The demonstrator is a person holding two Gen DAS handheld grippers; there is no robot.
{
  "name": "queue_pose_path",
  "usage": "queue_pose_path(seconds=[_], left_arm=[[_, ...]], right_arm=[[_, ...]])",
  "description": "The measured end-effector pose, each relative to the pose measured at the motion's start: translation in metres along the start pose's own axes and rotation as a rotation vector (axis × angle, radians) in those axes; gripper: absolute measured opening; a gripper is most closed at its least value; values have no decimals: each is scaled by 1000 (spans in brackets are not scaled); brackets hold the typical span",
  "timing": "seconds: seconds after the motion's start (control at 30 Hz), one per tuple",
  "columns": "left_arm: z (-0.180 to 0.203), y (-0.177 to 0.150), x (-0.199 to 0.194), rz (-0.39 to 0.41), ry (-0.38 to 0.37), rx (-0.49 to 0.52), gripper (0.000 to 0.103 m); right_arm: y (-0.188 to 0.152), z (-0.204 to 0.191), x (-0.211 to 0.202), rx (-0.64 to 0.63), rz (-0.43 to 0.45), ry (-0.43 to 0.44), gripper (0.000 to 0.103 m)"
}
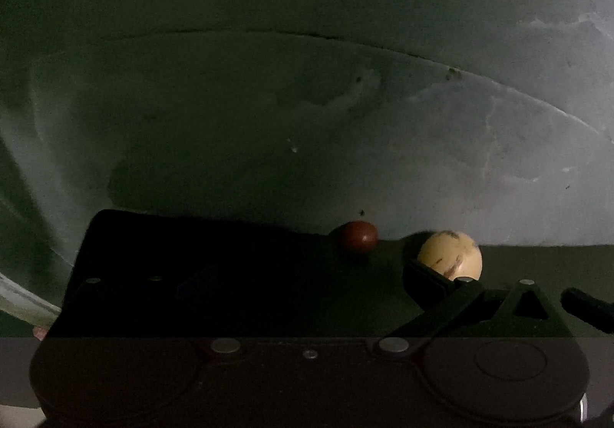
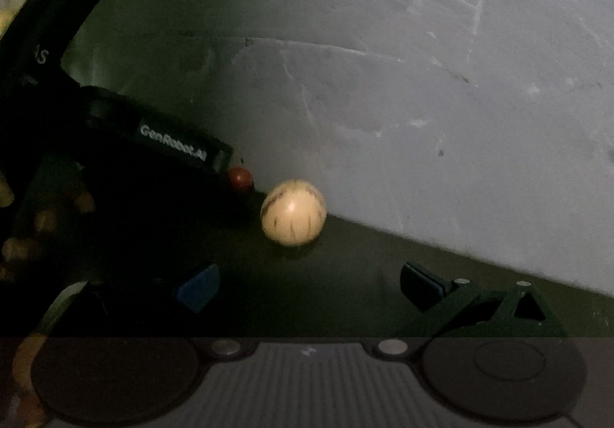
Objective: Organize fruits
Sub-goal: 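Lower both open tools around the small red fruit and cream striped fruit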
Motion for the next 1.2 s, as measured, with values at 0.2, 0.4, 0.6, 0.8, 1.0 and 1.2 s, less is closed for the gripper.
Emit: queue_pose_path(seconds=[0.2,0.4,0.6,0.8,1.0,1.2], left_arm=[[5,1,7,14,-79,-34,102],[11,0,19,-4,-99,-43,93],[14,2,29,-9,-100,-73,83],[20,4,34,-10,-111,-86,70],[22,6,43,-20,-119,-88,52],[14,4,36,-17,-121,-88,39]], right_arm=[[8,-2,19,-42,3,37,96],[9,-5,35,-44,-16,63,87],[8,-7,44,-37,-21,66,79],[9,-7,47,-25,-17,72,67],[7,-7,52,-20,-23,83,60],[6,-2,51,-17,-22,87,59]])
Point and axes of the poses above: each gripper's, at about its wrist camera, not at the fingertips, and x roughly the way its jaws point, z to its right, y to its top, the point moved 7 cm from there along x, roughly the way its jaws point, and after that the axes turned 10 degrees about z, right-handed, at the moved point
